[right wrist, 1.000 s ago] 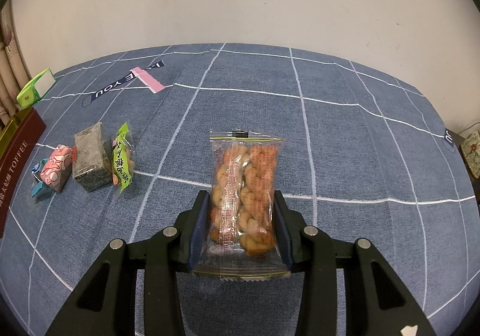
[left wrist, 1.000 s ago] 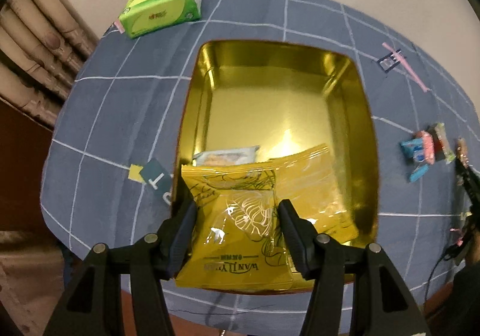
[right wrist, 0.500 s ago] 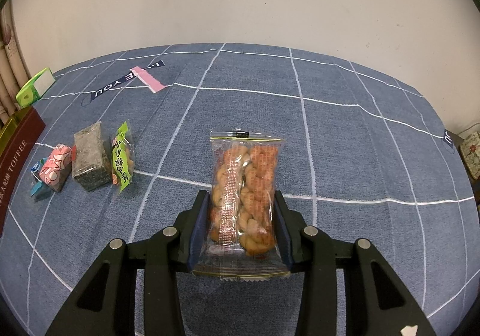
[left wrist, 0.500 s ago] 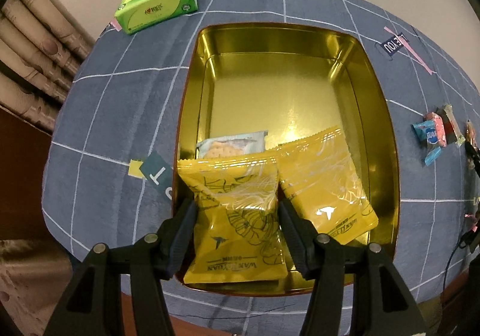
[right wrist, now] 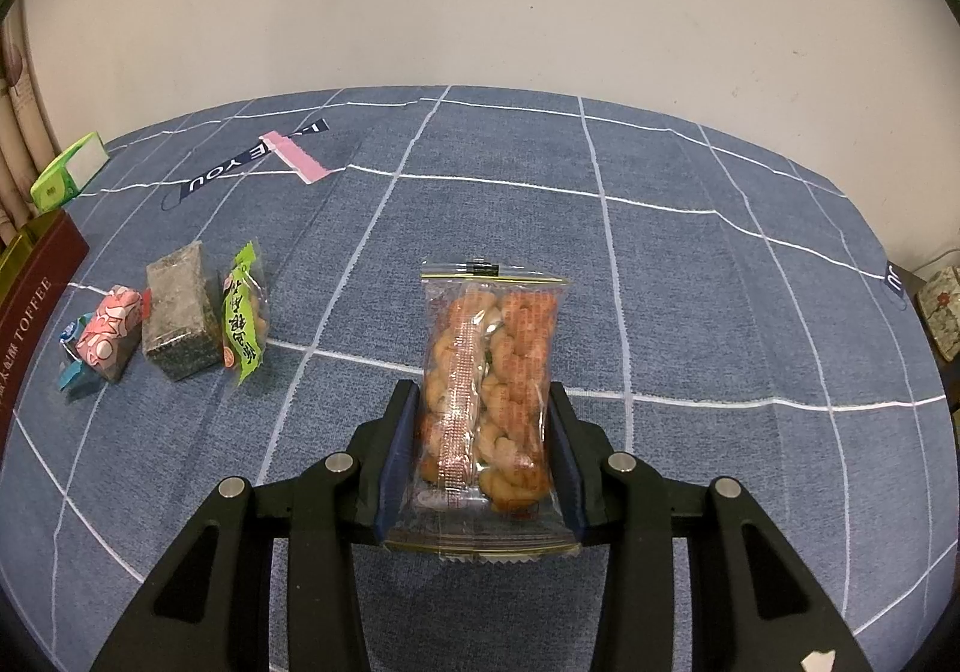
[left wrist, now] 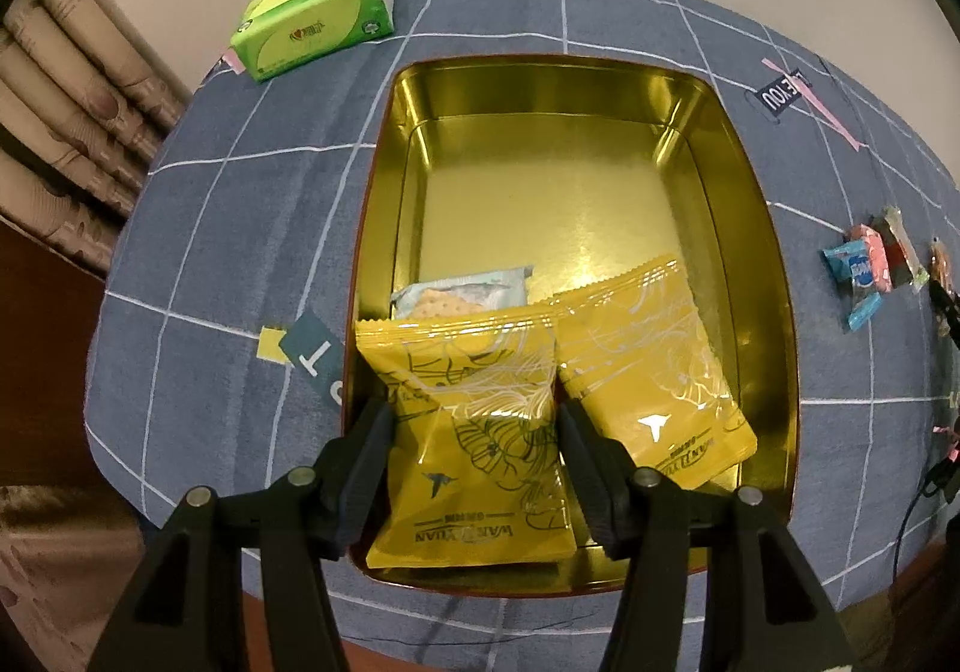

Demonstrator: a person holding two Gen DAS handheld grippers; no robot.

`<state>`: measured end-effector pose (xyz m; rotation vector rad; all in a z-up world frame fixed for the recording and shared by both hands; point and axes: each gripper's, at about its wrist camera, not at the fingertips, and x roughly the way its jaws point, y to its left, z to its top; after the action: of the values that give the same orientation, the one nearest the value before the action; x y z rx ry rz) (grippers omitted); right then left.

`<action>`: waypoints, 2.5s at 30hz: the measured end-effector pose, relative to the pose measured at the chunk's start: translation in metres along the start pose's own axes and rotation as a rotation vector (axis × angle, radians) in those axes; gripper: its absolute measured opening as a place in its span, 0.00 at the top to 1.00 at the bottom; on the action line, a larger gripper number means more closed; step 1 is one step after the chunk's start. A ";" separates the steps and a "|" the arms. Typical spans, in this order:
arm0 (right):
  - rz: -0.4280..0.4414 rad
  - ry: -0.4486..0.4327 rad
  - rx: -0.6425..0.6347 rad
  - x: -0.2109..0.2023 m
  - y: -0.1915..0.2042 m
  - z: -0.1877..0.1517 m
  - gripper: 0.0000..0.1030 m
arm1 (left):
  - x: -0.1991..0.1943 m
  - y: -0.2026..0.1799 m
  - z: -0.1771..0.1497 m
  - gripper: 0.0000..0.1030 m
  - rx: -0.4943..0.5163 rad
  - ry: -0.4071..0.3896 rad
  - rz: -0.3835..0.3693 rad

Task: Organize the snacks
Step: 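Carry the yellow bag into the gold tin and open the left gripper, then lower the twisted-snack bag into the gold tin and open the right gripper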

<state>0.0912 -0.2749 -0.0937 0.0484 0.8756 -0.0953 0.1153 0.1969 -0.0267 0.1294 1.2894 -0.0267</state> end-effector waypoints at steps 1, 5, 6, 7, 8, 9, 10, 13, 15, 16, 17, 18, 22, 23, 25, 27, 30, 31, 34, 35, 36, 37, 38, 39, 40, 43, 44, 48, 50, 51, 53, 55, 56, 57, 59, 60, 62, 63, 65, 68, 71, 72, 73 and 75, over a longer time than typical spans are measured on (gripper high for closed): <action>0.000 0.000 0.000 0.000 0.000 0.000 0.63 | -0.001 0.000 0.000 0.43 -0.004 -0.005 -0.005; -0.003 0.000 0.000 0.001 0.001 0.000 0.61 | -0.003 0.002 -0.001 0.42 -0.007 -0.018 -0.011; -0.004 0.001 0.001 0.001 0.000 0.000 0.61 | -0.004 0.002 -0.001 0.42 -0.010 -0.020 -0.011; -0.003 0.001 0.002 0.001 0.000 0.000 0.61 | -0.005 0.002 -0.001 0.41 -0.011 -0.023 -0.012; -0.003 0.001 0.003 0.001 -0.001 0.000 0.60 | -0.007 0.003 0.000 0.41 -0.014 -0.031 -0.012; -0.005 0.001 0.003 0.001 -0.001 0.001 0.60 | -0.008 0.003 0.000 0.41 -0.014 -0.037 -0.011; -0.006 0.002 0.004 0.001 -0.001 0.001 0.59 | -0.009 0.004 0.000 0.41 -0.016 -0.044 -0.010; -0.007 0.008 0.008 0.002 -0.002 0.002 0.58 | -0.014 0.005 0.001 0.40 -0.022 -0.059 -0.015; -0.009 0.018 0.013 0.002 -0.003 0.003 0.58 | -0.018 0.005 0.000 0.40 -0.021 -0.078 -0.022; -0.008 0.023 0.015 0.003 -0.003 0.004 0.58 | -0.019 0.005 -0.001 0.40 -0.020 -0.084 -0.023; -0.010 0.028 0.011 0.004 -0.003 0.005 0.58 | -0.023 0.005 -0.002 0.40 -0.025 -0.104 -0.018; -0.011 0.031 0.010 0.004 -0.003 0.006 0.58 | -0.025 0.004 -0.003 0.40 -0.027 -0.121 -0.010; -0.023 0.039 0.023 0.005 -0.003 0.006 0.58 | -0.039 0.001 -0.010 0.40 -0.029 -0.197 0.009; -0.026 0.040 0.028 0.005 -0.002 0.006 0.58 | -0.043 0.000 -0.013 0.40 -0.027 -0.212 0.013; -0.032 0.045 0.033 0.005 -0.001 0.007 0.59 | -0.049 0.000 -0.016 0.40 -0.026 -0.234 0.026; -0.039 0.050 0.036 0.005 0.001 0.007 0.60 | -0.054 0.002 -0.021 0.40 -0.035 -0.255 0.036; -0.047 0.061 0.038 0.006 0.005 0.009 0.64 | -0.059 0.010 -0.026 0.40 -0.076 -0.273 0.046; -0.057 0.065 0.038 0.006 0.007 0.010 0.65 | -0.060 0.014 -0.028 0.40 -0.089 -0.278 0.052; -0.077 0.073 0.045 0.006 0.010 0.011 0.66 | -0.063 0.025 -0.037 0.40 -0.143 -0.292 0.086; -0.084 0.076 0.053 0.006 0.010 0.011 0.66 | -0.064 0.029 -0.040 0.40 -0.160 -0.298 0.091; -0.090 0.079 0.057 0.006 0.010 0.011 0.66 | -0.065 0.033 -0.044 0.40 -0.175 -0.304 0.095; -0.098 0.085 0.058 0.006 0.011 0.012 0.66 | -0.066 0.035 -0.046 0.40 -0.180 -0.308 0.098; -0.106 0.090 0.061 0.006 0.012 0.012 0.66 | -0.067 0.038 -0.050 0.40 -0.186 -0.318 0.111; -0.114 0.095 0.066 0.005 0.013 0.012 0.66 | -0.068 0.040 -0.054 0.40 -0.189 -0.325 0.129; -0.123 0.100 0.069 0.004 0.013 0.012 0.66 | -0.068 0.041 -0.056 0.40 -0.192 -0.326 0.141; -0.138 0.099 0.093 -0.002 0.014 0.011 0.66 | -0.064 0.049 -0.066 0.40 -0.212 -0.318 0.146; -0.134 0.095 0.105 -0.007 0.014 0.012 0.66 | -0.063 0.051 -0.067 0.40 -0.222 -0.308 0.144; -0.117 0.070 0.129 -0.029 0.024 0.017 0.66 | -0.058 0.062 -0.075 0.40 -0.266 -0.297 0.151; -0.087 0.052 0.126 -0.043 0.035 0.021 0.66 | -0.058 0.067 -0.077 0.40 -0.291 -0.294 0.135; -0.068 0.048 0.124 -0.049 0.041 0.023 0.66 | -0.059 0.069 -0.079 0.40 -0.299 -0.297 0.133; -0.021 0.038 0.110 -0.060 0.060 0.027 0.66 | -0.060 0.072 -0.081 0.40 -0.307 -0.299 0.133; 0.008 0.031 0.083 -0.070 0.080 0.031 0.66 | -0.059 0.075 -0.083 0.40 -0.317 -0.293 0.132; 0.036 0.030 0.067 -0.074 0.094 0.032 0.66 | -0.058 0.077 -0.084 0.40 -0.324 -0.288 0.125; 0.059 0.031 0.053 -0.078 0.106 0.033 0.66 | -0.057 0.079 -0.084 0.40 -0.333 -0.278 0.120; 0.104 0.036 0.018 -0.084 0.134 0.035 0.66 | -0.055 0.083 -0.086 0.40 -0.347 -0.268 0.123; 0.124 0.039 -0.001 -0.087 0.148 0.036 0.66 | -0.055 0.085 -0.088 0.40 -0.357 -0.266 0.126; 0.177 0.044 -0.040 -0.092 0.176 0.035 0.66 | -0.055 0.087 -0.092 0.40 -0.366 -0.263 0.137; 0.200 0.051 -0.058 -0.094 0.191 0.035 0.66 | -0.056 0.090 -0.095 0.40 -0.379 -0.262 0.143; 0.245 0.061 -0.086 -0.097 0.215 0.036 0.66 | -0.056 0.094 -0.099 0.40 -0.397 -0.256 0.141; 0.298 0.065 -0.135 -0.101 0.252 0.037 0.66 | -0.055 0.102 -0.104 0.40 -0.430 -0.249 0.129; 0.337 0.076 -0.171 -0.099 0.285 0.037 0.66 | -0.056 0.104 -0.104 0.40 -0.433 -0.252 0.138; 0.348 0.084 -0.177 -0.098 0.293 0.035 0.66 | -0.056 0.104 -0.104 0.40 -0.432 -0.249 0.137; 0.364 0.096 -0.188 -0.096 0.304 0.034 0.66 | -0.054 0.104 -0.103 0.40 -0.431 -0.244 0.135; 0.367 0.107 -0.207 -0.093 0.319 0.031 0.66 | -0.052 0.104 -0.103 0.40 -0.432 -0.232 0.137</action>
<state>0.0883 0.0456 -0.0015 0.0200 0.9663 0.3433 0.0117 0.3093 0.0031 -0.1535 1.0272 0.3433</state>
